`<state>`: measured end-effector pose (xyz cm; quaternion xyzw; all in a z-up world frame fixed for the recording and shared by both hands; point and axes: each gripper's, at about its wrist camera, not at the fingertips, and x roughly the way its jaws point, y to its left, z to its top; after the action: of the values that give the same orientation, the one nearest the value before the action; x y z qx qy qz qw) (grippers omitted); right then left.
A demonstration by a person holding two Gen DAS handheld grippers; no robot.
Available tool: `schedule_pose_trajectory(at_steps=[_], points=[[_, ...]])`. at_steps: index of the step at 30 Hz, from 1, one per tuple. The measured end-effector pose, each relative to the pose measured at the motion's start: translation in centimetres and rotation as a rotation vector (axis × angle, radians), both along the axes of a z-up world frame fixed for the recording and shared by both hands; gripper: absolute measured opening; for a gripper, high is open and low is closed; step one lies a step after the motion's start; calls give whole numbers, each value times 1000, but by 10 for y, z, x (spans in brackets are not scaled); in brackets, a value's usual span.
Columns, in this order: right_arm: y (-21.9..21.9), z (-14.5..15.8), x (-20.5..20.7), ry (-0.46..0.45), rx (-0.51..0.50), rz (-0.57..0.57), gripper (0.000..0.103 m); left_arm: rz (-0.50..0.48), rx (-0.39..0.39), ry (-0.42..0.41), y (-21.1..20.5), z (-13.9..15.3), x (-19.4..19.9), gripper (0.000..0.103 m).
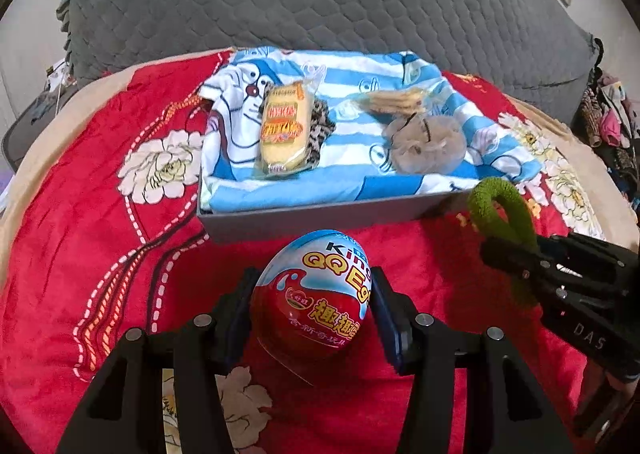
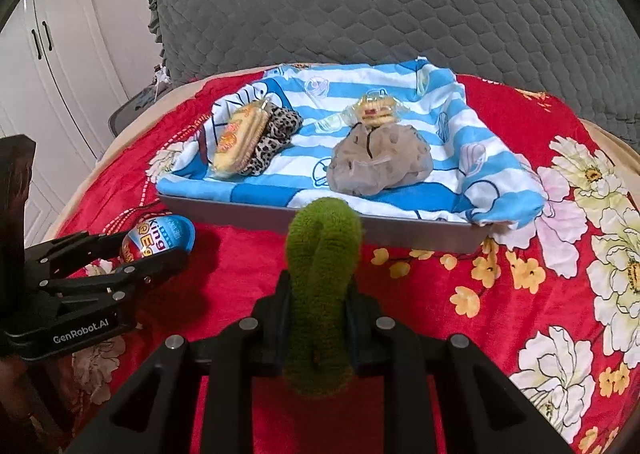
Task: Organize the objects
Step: 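Lift the Kinder egg and green ring and carry both over the tray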
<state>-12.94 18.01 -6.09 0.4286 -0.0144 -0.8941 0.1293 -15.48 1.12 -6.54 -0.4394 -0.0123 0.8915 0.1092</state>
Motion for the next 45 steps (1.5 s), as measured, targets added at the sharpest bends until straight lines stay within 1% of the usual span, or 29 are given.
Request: schedule_pose_trajectory(at_steps=[15, 26, 36, 45], points=[[-2, 43, 33, 57, 2, 17, 23, -4, -7, 74, 9, 51, 26, 55], [4, 77, 57, 105, 4, 16, 23, -7, 6, 119, 20, 88, 46, 55], [7, 119, 58, 158, -11, 7, 23, -33, 4, 179, 36, 132, 48, 55], [14, 157, 42, 200, -9, -6, 23, -26, 8, 215, 46, 166, 34, 55]])
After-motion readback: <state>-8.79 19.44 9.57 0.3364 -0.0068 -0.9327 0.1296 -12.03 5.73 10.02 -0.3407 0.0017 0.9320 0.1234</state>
